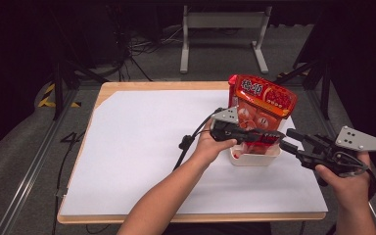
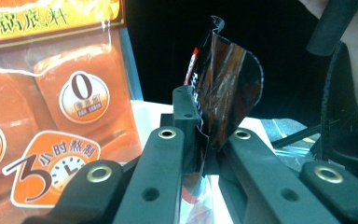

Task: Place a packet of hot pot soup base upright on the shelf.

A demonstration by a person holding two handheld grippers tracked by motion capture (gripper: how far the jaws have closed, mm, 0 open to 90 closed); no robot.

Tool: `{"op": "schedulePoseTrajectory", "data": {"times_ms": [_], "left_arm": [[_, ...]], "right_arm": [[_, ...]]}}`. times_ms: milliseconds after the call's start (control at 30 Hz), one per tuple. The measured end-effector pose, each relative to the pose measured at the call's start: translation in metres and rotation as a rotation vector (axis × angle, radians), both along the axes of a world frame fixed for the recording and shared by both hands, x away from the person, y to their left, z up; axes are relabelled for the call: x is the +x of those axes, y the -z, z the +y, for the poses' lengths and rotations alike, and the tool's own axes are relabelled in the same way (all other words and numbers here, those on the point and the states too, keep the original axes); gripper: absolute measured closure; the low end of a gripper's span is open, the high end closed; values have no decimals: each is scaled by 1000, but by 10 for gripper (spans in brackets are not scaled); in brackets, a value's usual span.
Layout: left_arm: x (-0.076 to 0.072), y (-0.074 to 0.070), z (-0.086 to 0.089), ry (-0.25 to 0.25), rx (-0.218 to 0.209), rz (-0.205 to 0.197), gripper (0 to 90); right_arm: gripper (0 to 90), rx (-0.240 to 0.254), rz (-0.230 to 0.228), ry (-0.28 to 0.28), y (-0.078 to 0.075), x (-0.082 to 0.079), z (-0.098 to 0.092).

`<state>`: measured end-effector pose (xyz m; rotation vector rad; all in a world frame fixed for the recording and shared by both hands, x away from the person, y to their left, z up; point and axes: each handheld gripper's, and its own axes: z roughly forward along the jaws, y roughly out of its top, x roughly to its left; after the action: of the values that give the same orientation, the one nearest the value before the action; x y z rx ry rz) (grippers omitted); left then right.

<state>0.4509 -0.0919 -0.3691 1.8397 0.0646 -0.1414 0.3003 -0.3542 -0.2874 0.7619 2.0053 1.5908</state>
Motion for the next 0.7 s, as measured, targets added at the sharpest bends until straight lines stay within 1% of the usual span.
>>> {"op": "schedulePoseTrajectory", "data": {"times_ms": [67,133,167,233,300,400,433,500,600,700], "left_arm": [[0,2,1,2,1,18,879],[0,3,2,1,10,19,872],[0,4,3,1,10,27,865],[0,5,3,-11,24,28,833],[-2,4,4,-19,39,32,775],[-3,3,6,-43,39,34,689],[-3,2,7,-49,41,28,647],[-4,1,9,-61,49,20,612],[-6,-1,12,-69,53,18,530],[-10,-3,14,-78,69,-1,452]], "right_arm": [[540,2,1,-5,0,1,1],[539,1,1,-6,0,1,1],[540,1,1,-6,0,1,1],[540,3,1,-6,1,1,1],[540,1,2,-6,1,1,1],[540,-1,5,-6,1,2,2],[540,-1,6,-9,1,3,2],[536,-1,6,-11,1,5,4],[534,-1,9,-21,2,7,6],[527,-3,8,-27,3,11,8]]}}
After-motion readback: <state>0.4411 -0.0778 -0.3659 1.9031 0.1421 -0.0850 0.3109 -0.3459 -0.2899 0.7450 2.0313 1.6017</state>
